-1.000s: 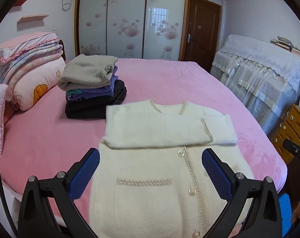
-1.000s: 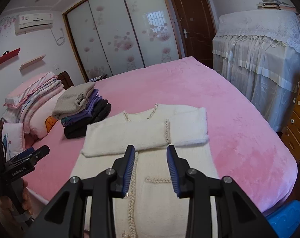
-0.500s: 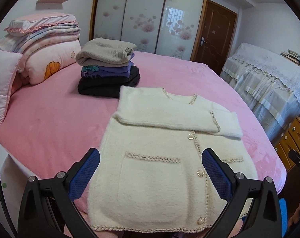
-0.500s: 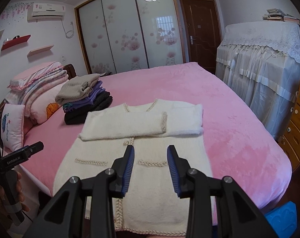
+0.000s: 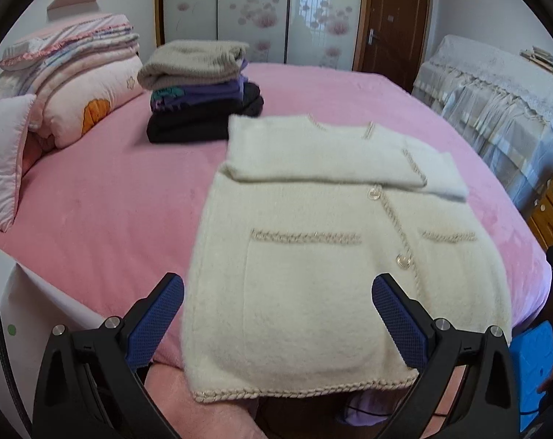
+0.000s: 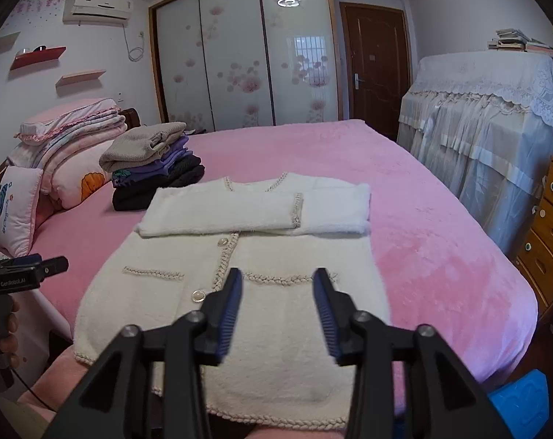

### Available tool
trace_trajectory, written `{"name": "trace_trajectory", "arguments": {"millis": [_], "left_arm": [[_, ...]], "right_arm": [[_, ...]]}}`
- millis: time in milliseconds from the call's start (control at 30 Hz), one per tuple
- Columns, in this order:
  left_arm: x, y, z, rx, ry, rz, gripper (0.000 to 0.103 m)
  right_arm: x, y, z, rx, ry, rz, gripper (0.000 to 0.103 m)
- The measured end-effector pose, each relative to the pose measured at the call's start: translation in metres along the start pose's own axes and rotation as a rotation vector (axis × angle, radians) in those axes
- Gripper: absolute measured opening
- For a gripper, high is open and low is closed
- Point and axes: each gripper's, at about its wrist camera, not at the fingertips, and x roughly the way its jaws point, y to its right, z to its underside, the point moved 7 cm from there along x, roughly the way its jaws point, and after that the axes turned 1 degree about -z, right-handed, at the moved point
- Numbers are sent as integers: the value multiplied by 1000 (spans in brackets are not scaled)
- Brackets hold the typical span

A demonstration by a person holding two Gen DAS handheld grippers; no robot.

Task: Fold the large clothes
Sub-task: 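Move both tools to the cardigan hem and grasp it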

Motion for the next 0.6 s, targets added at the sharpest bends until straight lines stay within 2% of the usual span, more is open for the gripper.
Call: {"name": "trace_trajectory", "arguments": {"millis": [33, 67, 167, 300, 400, 500, 567, 600], "left_arm": [[5, -2, 5, -5, -11, 3, 102], [11, -4, 9, -7, -29, 4, 102], [34, -14, 27, -33, -121, 26, 102], [57, -32, 50, -87, -212, 41, 102], [71, -49, 66, -124, -262, 18, 102], [86, -67, 82, -187, -325, 44, 102], [95, -81, 90, -223, -350, 59, 102], [99, -86, 95, -241, -360, 74, 102]], "right_arm": [[4, 0, 4, -9, -19, -9, 77], [9, 0, 9, -20, -45, -15, 80], [24, 2, 27, -62, -133, -3, 80], [33, 8, 47, -65, -187, -6, 80], [39, 19, 58, -34, -222, -15, 80], [44, 36, 71, 18, -252, -14, 80], [47, 50, 79, 76, -272, -24, 78], [50, 59, 85, 109, -290, -29, 72]]}}
